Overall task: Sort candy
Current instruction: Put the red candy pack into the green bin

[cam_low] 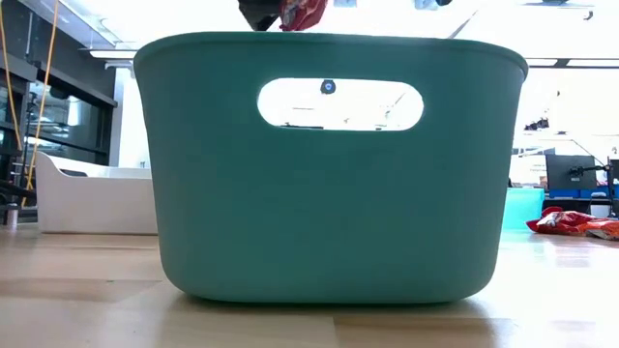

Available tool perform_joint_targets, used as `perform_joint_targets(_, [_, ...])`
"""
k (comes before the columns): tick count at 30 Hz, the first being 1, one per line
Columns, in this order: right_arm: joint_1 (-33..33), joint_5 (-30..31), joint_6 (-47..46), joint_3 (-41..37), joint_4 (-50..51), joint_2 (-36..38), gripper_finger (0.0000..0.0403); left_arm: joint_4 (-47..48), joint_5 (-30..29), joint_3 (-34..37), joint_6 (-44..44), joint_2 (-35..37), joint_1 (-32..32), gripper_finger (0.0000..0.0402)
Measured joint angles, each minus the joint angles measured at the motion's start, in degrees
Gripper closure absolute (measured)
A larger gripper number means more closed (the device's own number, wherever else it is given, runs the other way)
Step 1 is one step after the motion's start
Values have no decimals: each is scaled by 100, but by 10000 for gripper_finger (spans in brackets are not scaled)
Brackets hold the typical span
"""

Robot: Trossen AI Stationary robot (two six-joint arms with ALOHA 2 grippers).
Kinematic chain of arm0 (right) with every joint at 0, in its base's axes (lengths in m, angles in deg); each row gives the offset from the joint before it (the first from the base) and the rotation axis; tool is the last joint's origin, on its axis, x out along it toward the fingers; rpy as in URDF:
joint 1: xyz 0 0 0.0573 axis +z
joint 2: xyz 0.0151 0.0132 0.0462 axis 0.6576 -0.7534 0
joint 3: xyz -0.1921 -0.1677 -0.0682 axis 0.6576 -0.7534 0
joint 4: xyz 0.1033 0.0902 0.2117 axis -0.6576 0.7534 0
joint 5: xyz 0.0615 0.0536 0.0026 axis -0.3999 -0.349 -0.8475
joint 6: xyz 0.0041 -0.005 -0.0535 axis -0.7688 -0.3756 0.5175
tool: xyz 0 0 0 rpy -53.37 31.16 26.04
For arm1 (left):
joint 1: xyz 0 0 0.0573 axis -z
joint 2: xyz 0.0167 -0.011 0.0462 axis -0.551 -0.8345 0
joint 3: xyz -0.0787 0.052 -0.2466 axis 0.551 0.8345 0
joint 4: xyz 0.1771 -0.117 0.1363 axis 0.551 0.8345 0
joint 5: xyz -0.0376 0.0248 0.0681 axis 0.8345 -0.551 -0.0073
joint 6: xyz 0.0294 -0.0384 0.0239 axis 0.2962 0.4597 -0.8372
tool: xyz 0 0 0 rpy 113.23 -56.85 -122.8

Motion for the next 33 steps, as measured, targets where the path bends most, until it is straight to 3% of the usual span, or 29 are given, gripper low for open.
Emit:
perform_joint_targets(8, [-4,33,-134,0,0,-1,182,187,-1077,38,-2131,-194,294,144])
perform_joint_targets(11, [-6,-207,-183,0,4,-1,182,35,-1464,35,-2535,-193,475,144])
perform_joint_targets(17, [124,-1048,-415,11,0,-494,182,-351,-1678,35,-1870,-193,339,144])
perform_joint_targets(26, [267,-1125,-367,0,-248,-1838,182,-377,-1792,35,-1395,-193,277,144])
perform_joint_targets(33, [437,-1507,-411,0,-909,-2254,182,-320,-1927,37,-1387,-193,316,144])
